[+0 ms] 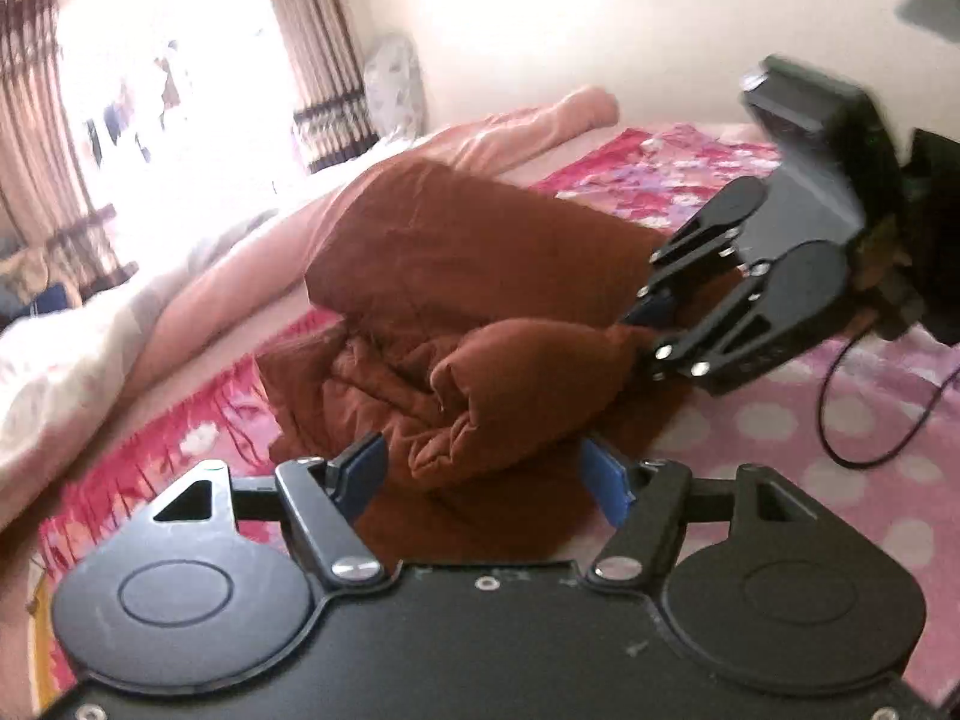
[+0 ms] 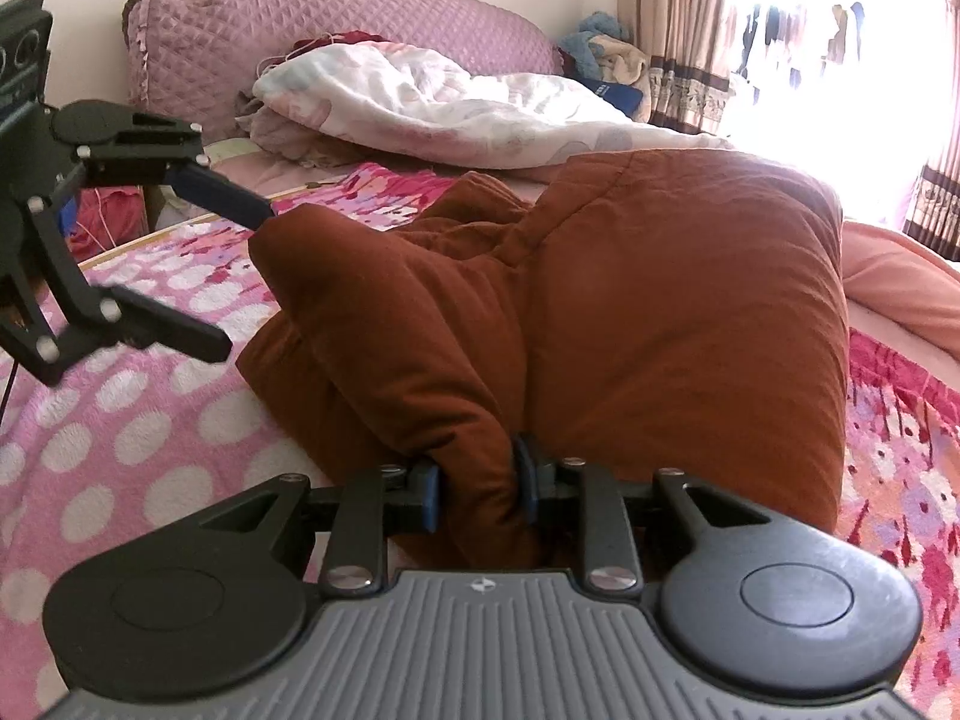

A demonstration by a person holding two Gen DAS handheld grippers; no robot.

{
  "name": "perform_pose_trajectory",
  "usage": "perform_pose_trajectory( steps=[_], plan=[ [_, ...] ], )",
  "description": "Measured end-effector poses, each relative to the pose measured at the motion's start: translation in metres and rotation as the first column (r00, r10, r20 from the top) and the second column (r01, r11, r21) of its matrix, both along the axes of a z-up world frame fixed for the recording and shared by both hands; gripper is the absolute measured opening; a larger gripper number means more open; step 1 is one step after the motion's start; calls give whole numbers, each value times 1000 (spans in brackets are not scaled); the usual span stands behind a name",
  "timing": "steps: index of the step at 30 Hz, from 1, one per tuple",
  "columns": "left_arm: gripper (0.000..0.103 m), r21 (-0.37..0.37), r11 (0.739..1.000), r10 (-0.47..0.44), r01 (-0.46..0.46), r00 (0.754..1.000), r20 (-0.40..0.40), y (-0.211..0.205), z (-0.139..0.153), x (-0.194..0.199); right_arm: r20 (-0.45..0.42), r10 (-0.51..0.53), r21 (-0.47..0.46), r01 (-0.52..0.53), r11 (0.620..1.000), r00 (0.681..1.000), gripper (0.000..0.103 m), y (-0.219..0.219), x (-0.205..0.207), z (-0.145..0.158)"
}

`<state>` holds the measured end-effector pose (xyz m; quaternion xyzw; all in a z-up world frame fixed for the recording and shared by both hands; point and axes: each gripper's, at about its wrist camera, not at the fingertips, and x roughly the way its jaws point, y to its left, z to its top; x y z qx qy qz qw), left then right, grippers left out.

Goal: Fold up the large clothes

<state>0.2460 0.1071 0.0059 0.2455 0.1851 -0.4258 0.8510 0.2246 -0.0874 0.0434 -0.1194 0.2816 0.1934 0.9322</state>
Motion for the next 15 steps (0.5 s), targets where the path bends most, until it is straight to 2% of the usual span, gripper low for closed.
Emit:
perform_pose_trajectory(
  steps=[1,2,3,4,9,11,15],
  plan=[
    [55,19,1000,7,-7,1000,-8,-6,-5,6,1,0,-1,0,1000,1000,31,0,-1,0],
    [26,42,999,14,-13,999,-29,-13,-10,13,2,0,-2,0,1000,1000,31,0,-1,0],
    [19,65,997,36,-33,998,-57,-20,-15,21,3,0,-3,0,1000,1000,31,0,-2,0],
    [19,70,997,50,-44,995,-82,-21,-19,27,2,0,-4,0,1000,1000,31,0,-2,0],
    [18,3,996,85,-85,982,-171,-16,-20,38,3,3,-10,-3,1000,1000,31,0,-2,1],
    [17,-8,995,100,-103,979,-178,-16,-20,36,4,3,-6,-3,1000,1000,31,1,-2,1],
    [16,26,992,124,-121,978,-166,-22,-23,26,11,3,-8,-3,1000,1000,31,2,-4,0]
  ],
)
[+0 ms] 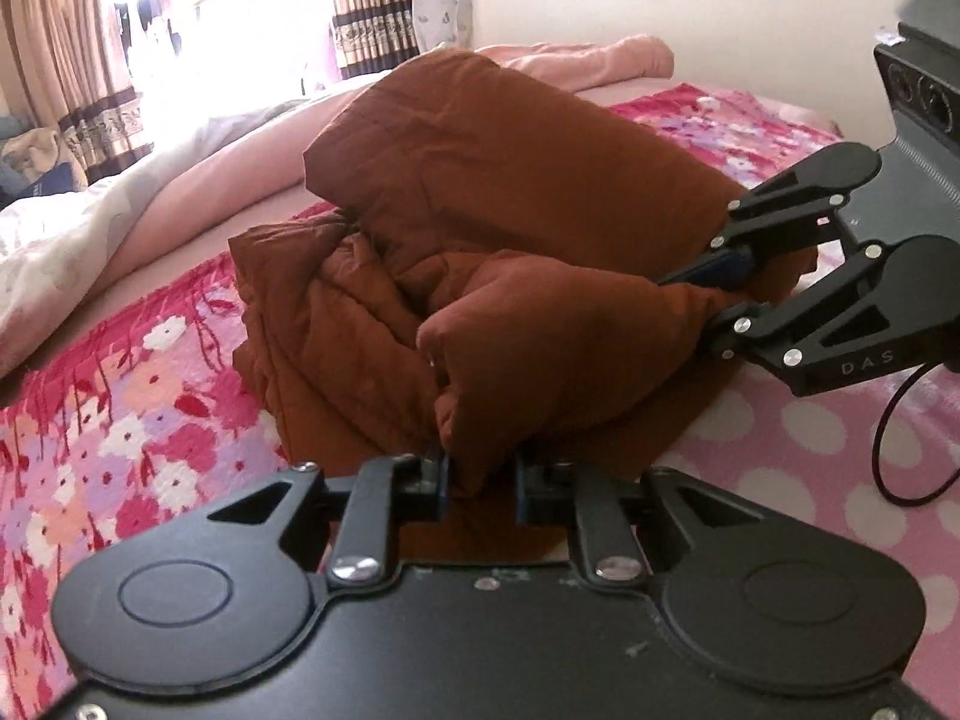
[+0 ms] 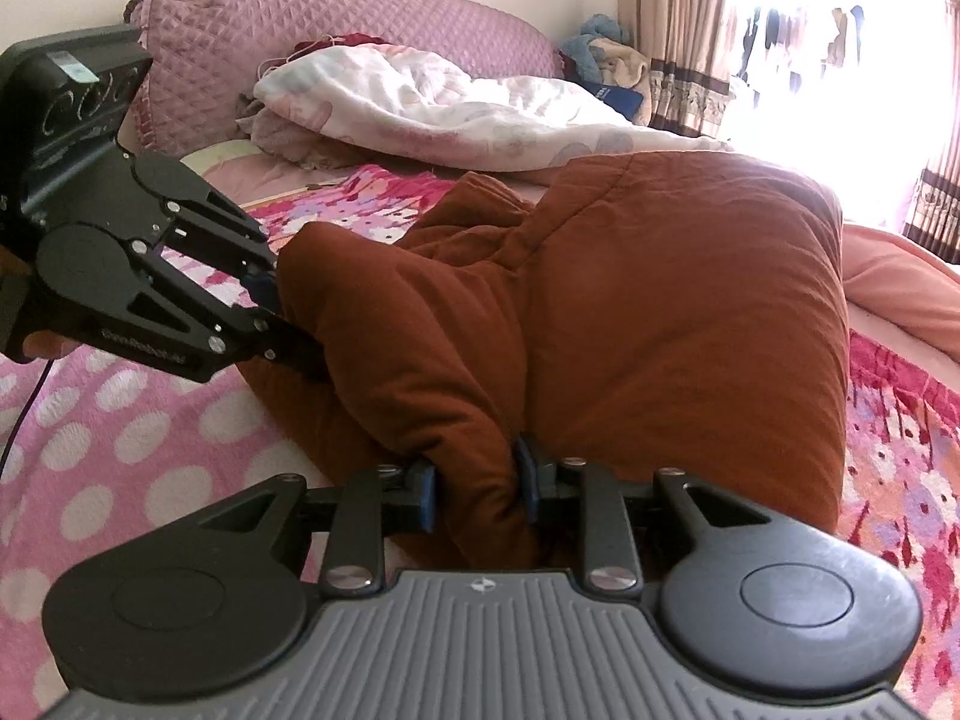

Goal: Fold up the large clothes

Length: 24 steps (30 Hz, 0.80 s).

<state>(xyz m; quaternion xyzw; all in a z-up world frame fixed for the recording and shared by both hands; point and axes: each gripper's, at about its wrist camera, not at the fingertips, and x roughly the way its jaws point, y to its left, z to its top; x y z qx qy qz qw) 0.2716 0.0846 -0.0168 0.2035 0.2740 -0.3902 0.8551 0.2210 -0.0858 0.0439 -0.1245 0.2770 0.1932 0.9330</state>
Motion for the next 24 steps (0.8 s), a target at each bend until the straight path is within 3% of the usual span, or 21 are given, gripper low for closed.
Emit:
perform_pose_trajectory(
  steps=[16,24],
  plan=[
    [15,11,1000,16,-17,1000,3,-2,-2,2,6,1,-8,-1,1000,1000,31,0,-2,1],
    [13,-13,999,34,-34,999,-16,5,0,1,63,16,-37,-14,999,998,44,7,-11,6]
  ],
)
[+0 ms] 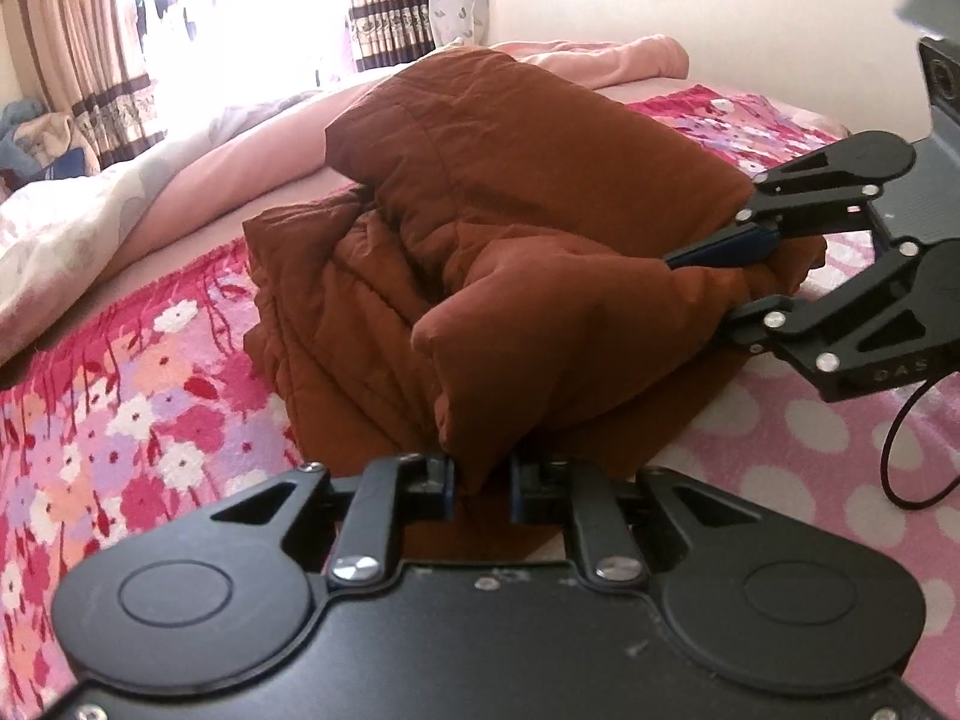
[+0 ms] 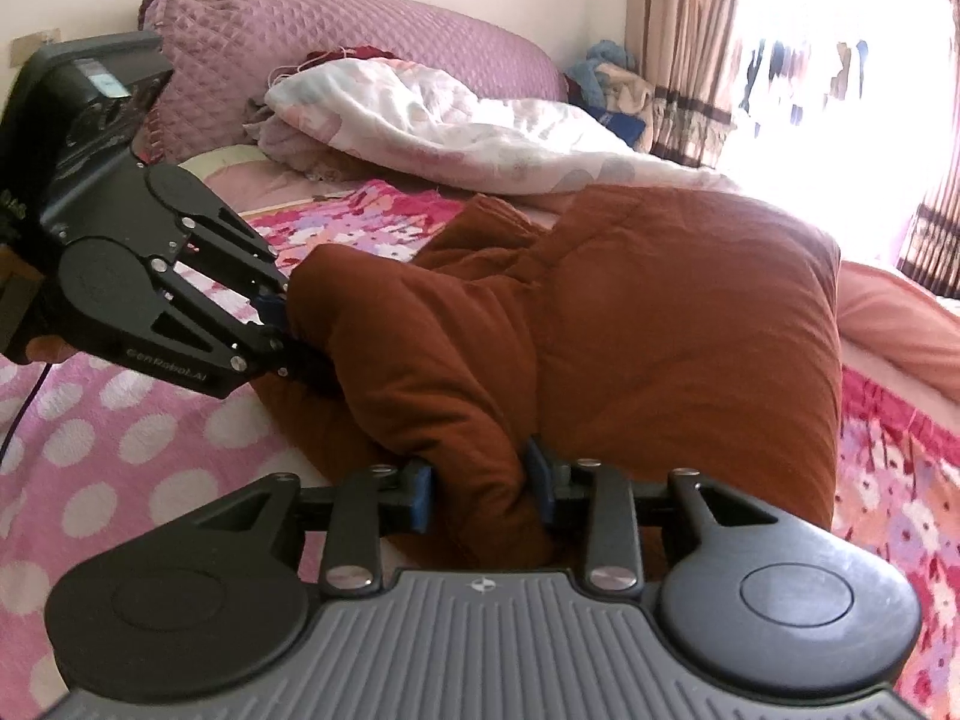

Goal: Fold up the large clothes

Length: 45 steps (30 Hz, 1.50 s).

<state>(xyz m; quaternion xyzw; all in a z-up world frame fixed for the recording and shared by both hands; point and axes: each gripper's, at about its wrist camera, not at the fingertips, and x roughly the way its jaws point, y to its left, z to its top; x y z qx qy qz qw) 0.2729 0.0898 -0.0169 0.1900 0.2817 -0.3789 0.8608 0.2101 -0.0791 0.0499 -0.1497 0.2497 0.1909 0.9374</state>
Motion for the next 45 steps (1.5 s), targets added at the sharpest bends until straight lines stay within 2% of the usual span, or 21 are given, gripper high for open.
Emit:
perform_pose_trajectory(
  steps=[2,4,8,9,11,12,14,15,16,17,20,21,25,28,32,33,36,39,43,44,45],
  plan=[
    [13,5,1000,2,-2,1000,0,0,0,0,10,6,-4,-6,1000,1000,50,2,-5,4],
    [12,10,1000,5,-5,1000,0,0,-1,0,8,19,32,-20,999,1000,62,-1,-10,11],
    [12,11,1000,7,-7,1000,-3,0,-2,0,14,40,209,-42,977,999,63,-28,-25,33],
    [12,12,1000,8,-8,1000,-4,0,-2,1,31,26,235,-32,971,999,61,-37,-27,38],
    [12,14,1000,9,-9,1000,-4,-1,-2,1,73,-71,246,51,968,995,60,-58,-27,46],
    [12,13,1000,10,-10,1000,-4,-1,-2,1,79,-132,254,108,961,988,58,-70,-25,47],
    [12,12,1000,11,-11,1000,-5,-1,-2,1,25,-289,279,271,921,957,41,-102,-11,43],
    [12,10,1000,13,-13,1000,-5,-1,-2,1,0,-342,292,327,899,940,29,-116,-4,39],
    [12,9,1000,15,-15,1000,-4,0,-1,1,-35,-383,310,374,874,923,27,-130,4,32],
    [12,10,1000,15,-15,1000,0,0,-1,0,-67,-388,322,388,864,919,26,-138,11,26],
    [12,22,1000,21,-22,1000,12,1,1,-2,-122,-331,397,352,848,936,7,-144,26,14],
    [12,24,999,26,-27,1000,15,2,2,-3,-129,-321,400,345,849,938,6,-140,32,12],
    [12,36,998,55,-56,998,32,13,10,-5,-115,-273,326,296,898,955,7,-111,49,8],
    [12,51,996,75,-76,997,31,23,10,-5,-106,-239,303,261,917,965,7,-96,45,4],
    [12,71,993,96,-96,995,5,25,-1,-1,-110,-234,193,252,948,966,7,-74,46,-4],
    [13,69,991,115,-116,993,12,25,-2,0,-118,-235,183,254,950,965,7,-75,47,-6],
    [14,47,991,121,-122,992,29,25,4,-4,-146,-240,229,268,936,960,6,-86,45,0],
    [16,49,993,106,-109,993,50,24,17,-14,-87,-255,182,267,946,963,6,-82,32,6],
    [17,71,993,89,-95,993,83,25,38,-28,-77,-282,205,292,934,956,6,-85,25,14],
    [22,82,992,85,-93,992,95,28,44,-33,-80,-282,199,293,935,956,6,-85,25,14],
    [33,91,991,85,-94,991,101,32,50,-37,-80,-282,187,292,938,956,6,-85,25,14]
  ],
)
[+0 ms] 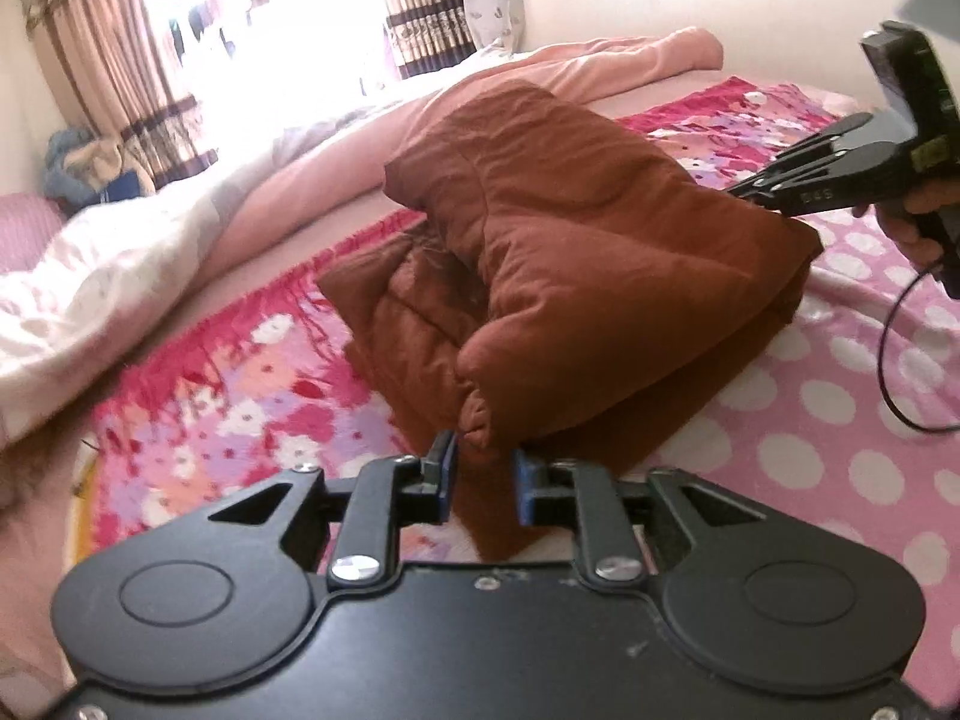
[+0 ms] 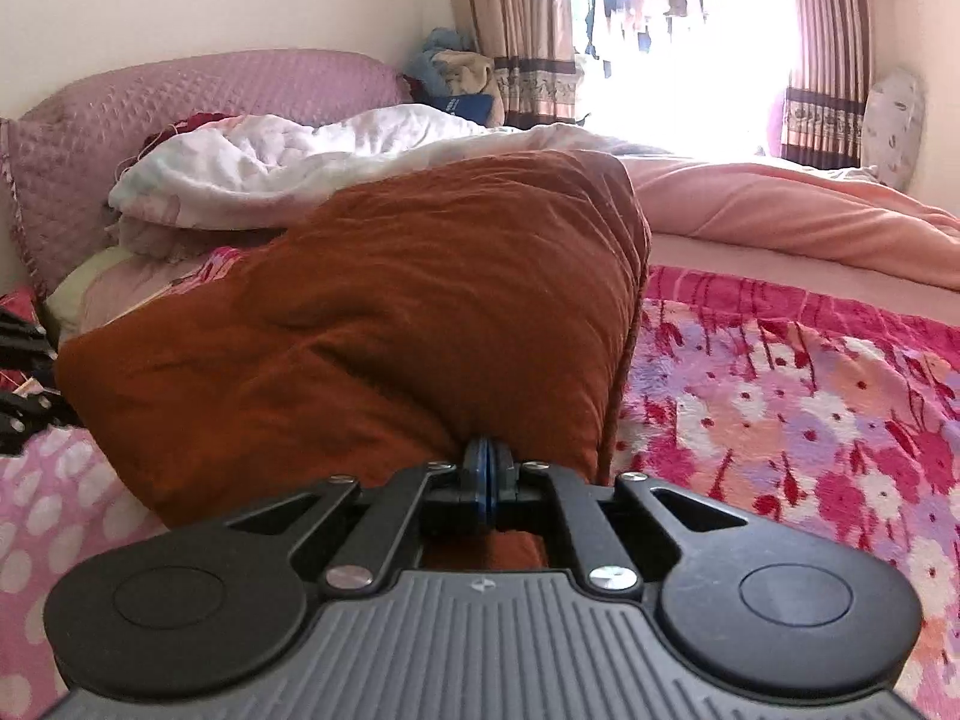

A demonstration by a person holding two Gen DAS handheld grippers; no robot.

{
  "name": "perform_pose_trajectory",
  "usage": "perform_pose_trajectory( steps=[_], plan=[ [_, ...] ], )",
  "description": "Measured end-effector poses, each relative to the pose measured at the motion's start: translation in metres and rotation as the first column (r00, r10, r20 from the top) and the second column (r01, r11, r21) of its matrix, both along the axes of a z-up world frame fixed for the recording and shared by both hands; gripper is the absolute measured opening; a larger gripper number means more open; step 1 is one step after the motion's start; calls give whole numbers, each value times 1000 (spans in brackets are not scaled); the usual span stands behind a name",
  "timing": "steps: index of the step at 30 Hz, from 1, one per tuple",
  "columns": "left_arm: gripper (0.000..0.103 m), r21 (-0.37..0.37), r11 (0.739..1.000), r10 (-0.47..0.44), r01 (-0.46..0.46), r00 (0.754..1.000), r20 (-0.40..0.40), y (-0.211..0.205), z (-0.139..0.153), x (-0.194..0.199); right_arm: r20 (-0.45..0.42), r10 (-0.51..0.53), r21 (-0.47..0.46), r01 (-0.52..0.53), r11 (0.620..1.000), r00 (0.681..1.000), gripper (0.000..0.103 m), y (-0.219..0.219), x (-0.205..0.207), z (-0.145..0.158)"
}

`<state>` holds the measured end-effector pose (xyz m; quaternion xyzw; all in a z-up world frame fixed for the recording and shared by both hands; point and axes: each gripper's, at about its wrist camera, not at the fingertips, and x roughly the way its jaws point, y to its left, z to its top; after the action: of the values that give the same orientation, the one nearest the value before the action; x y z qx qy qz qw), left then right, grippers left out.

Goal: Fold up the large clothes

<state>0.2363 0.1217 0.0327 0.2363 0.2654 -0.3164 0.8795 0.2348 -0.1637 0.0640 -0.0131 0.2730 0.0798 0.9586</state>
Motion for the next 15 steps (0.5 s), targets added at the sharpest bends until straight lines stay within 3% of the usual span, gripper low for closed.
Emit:
perform_pose_trajectory(
  steps=[2,5,8,10,13,15],
  plan=[
    [52,-13,1000,18,-18,1000,11,8,11,-3,-6,9,-30,-9,1000,1000,6,4,0,1],
    [55,-99,994,38,-36,999,21,20,32,-3,-8,11,-35,-11,999,1000,6,5,1,0],
    [74,-217,975,52,-56,998,-22,12,44,14,-6,8,-36,-8,999,1000,6,5,1,-1],
    [76,-254,963,70,-86,995,-71,-9,43,32,-9,6,-33,-7,999,1000,6,6,1,-1],
    [76,-214,972,68,-95,989,-130,-52,28,57,-8,2,-41,-2,999,1000,6,7,0,-1],
    [80,-100,986,111,-130,977,-182,-78,5,75,-8,3,-50,-4,999,1000,6,8,0,0]
  ],
)
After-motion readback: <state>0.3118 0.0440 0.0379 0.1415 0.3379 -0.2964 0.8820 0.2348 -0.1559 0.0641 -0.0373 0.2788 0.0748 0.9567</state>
